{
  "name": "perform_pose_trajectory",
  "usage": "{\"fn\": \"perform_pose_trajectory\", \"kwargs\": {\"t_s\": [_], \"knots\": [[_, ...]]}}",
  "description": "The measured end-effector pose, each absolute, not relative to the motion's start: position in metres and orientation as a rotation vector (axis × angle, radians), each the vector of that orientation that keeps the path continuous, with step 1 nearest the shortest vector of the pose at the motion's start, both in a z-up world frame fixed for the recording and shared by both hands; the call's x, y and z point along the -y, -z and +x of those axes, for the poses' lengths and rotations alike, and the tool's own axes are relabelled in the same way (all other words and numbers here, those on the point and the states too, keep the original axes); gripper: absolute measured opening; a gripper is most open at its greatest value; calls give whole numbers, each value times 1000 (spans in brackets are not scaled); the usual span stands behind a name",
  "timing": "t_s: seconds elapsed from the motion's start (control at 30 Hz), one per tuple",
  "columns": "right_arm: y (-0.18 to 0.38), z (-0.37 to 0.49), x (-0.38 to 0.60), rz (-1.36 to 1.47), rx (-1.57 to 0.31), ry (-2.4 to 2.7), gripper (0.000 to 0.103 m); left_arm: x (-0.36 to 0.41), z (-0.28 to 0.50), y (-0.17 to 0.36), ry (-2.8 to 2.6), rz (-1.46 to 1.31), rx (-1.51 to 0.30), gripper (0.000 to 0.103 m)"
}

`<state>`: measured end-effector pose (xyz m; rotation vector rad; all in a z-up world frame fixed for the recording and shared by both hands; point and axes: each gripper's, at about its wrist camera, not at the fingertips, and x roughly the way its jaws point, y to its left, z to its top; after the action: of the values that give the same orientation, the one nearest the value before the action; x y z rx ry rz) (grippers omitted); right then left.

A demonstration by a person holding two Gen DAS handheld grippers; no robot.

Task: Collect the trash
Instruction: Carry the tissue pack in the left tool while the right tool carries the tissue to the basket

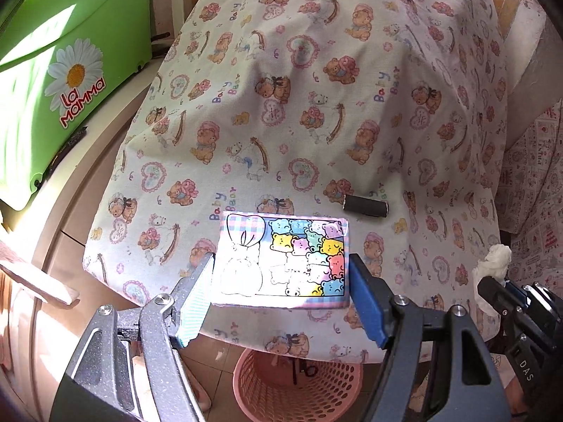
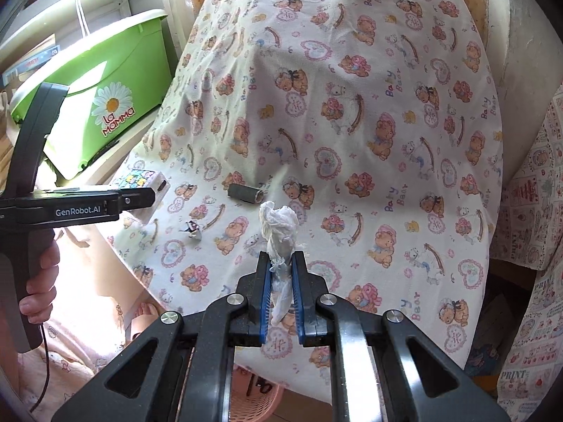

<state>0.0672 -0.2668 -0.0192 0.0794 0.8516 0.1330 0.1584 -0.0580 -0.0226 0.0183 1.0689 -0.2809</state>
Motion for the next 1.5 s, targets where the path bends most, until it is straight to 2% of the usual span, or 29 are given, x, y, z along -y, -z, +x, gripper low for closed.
{"fn": "perform_pose_trajectory", "kwargs": {"t_s": [0.37,0.77,1.5], "knots": [[11,4,239,134,-824,-225,12,40,88,22,280,37,-1072,71],[30,-17,219,155,-872,-253,12,35,75,53,232,68,-1090,71],[86,-1,191,106,-1043,-297,12,47,81,129,316,-10,-1387,71]]}}
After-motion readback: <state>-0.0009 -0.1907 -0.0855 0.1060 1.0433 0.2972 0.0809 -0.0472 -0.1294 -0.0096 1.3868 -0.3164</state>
